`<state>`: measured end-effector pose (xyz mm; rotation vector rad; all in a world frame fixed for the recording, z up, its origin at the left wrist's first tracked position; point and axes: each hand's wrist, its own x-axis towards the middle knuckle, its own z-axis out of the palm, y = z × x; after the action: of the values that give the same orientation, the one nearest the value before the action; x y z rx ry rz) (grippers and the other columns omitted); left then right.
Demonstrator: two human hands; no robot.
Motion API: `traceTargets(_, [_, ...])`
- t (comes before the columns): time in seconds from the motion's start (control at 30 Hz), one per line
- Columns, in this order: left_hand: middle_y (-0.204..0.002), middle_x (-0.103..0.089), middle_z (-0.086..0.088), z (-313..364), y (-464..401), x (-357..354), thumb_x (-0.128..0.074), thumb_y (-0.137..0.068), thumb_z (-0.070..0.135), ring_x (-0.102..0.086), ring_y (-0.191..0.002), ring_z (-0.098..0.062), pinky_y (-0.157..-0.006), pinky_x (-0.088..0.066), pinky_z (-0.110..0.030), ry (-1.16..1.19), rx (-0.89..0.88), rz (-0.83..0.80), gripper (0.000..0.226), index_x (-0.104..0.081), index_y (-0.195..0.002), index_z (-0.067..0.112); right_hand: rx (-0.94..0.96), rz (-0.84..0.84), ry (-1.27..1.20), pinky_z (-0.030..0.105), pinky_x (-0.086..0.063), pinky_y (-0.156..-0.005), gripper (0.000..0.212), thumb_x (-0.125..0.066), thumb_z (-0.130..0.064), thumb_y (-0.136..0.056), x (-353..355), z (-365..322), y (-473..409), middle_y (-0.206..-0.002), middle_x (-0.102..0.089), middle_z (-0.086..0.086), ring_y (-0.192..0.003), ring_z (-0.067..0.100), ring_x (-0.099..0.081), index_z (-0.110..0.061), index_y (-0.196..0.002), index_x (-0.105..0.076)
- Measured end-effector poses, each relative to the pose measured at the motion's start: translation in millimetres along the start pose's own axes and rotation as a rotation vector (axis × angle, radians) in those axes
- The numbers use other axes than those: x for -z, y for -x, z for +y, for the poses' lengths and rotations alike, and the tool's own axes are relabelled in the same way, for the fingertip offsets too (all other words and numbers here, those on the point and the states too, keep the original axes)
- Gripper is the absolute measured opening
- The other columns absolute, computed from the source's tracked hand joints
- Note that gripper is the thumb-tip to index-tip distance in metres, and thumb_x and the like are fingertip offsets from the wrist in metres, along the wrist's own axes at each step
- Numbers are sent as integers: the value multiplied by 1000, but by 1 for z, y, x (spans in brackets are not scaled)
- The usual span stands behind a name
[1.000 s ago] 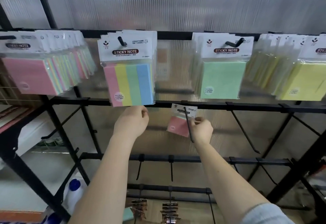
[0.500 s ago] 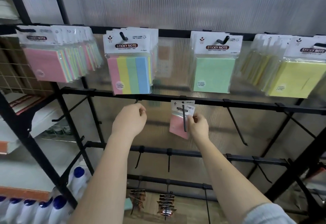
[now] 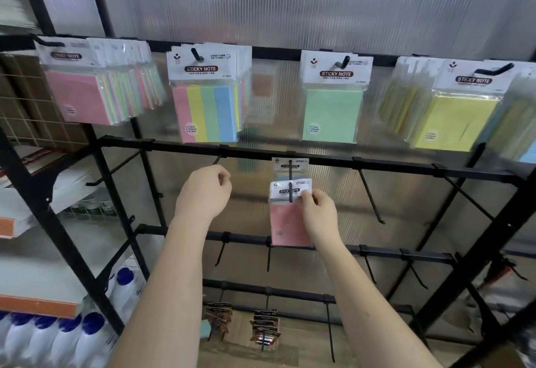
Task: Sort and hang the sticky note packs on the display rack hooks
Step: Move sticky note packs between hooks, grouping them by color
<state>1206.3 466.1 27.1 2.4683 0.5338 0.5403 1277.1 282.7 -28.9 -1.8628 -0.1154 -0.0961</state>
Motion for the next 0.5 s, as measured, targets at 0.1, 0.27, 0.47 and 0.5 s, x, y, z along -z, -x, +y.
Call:
traceTargets(0.1, [-116,-60,1,1,3,-1,-44,-95,18,-48,-91,-12,-71,-40,-27,13,-3,29,24,-62,-112,19,31,20,-14,26,-35,-60,32,-38,-22,-101,1,-5,13,-76,-56,0,-68,12,-47,-3,-84,-57])
traceTargets(0.27, [-117,-60,0,3,5,-5,-44,-96,18,-48,-90,-12,-71,-40,-27,25,-14,21,24,-61,-113,19,30,12,-8,25,-32,-55,33,-37,-24,-101,7,-13,25,-68,-51,-3,-63,11,-44,-8,-76,-53])
traceTargets(0.47, [-118,-59,-1,4,-1,-13,-45,-96,18,-48,-91,-12,-73,-41,-26,15,-6,-17,24,-61,-114,19,24,-95,75,28,-25,-54,34,-41,-29,-100,24,-18,24,-70,-43,7,-60,13,-34,-8,-75,-48])
traceTargets(0.5, [-117,-59,0,3,-2,-15,-45,-96,18,-48,-91,-12,-73,-41,-27,16,-4,-24,24,-61,-114,19,25,-114,100,29,-26,-54,34,-41,-31,-100,27,-20,24,-71,-43,8,-61,14,-34,-8,-76,-48])
